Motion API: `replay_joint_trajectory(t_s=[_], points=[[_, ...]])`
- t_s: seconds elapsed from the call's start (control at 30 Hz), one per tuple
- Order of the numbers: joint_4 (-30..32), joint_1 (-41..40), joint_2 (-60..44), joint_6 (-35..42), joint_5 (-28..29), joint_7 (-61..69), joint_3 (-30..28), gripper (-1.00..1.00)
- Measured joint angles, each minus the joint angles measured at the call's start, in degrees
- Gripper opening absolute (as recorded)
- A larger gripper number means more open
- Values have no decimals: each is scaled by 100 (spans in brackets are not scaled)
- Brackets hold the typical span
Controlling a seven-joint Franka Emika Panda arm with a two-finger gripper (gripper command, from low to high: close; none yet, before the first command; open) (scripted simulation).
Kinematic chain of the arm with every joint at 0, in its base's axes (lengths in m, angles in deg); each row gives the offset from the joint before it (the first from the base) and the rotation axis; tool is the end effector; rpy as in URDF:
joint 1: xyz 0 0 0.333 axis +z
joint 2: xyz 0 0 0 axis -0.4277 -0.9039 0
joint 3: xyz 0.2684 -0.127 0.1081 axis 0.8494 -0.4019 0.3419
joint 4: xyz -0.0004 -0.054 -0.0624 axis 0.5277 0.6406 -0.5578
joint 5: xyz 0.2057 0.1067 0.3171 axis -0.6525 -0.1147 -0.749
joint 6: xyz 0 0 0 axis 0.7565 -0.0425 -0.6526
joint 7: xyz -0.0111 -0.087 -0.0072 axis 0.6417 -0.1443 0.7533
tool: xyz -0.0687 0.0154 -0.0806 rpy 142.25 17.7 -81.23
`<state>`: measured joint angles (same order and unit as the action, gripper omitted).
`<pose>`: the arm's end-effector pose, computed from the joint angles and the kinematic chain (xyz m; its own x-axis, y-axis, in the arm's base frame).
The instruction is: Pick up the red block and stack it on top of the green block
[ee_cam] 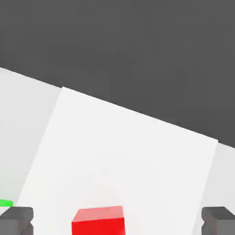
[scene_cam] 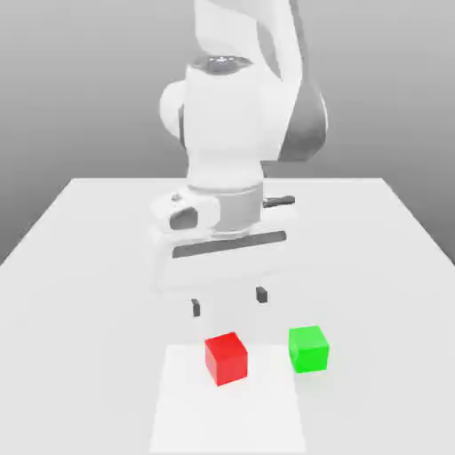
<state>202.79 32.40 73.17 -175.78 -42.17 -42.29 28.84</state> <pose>0.3674 -0.0019 0.2175 0.9270 -0.3744 0.0208 -0.3742 -0.9273 -0.0134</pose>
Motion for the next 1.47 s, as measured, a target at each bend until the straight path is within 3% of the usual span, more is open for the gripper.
replay_joint_trajectory(t_s=[0.2, 0.23, 0.47, 0.7, 1.1, 1.37, 1.4, 1.47], points=[[-76, -185, -1263, -1051, -492, 434, 313, 0], [-100, -270, -1453, -1212, -561, 482, 415, -100], [-105, -288, -1491, -1239, -562, 479, 435, -100], [81, -281, -213, -152, -14, 88, 287, -100], [297, 1237, 835, 690, -51, 3375, 742, -100], [265, 1524, -310, -424, -103, 3858, 743, -100], [260, 1521, -476, -584, -80, 3844, 740, 100], [260, 1522, -476, -584, -80, 3844, 740, 100]])
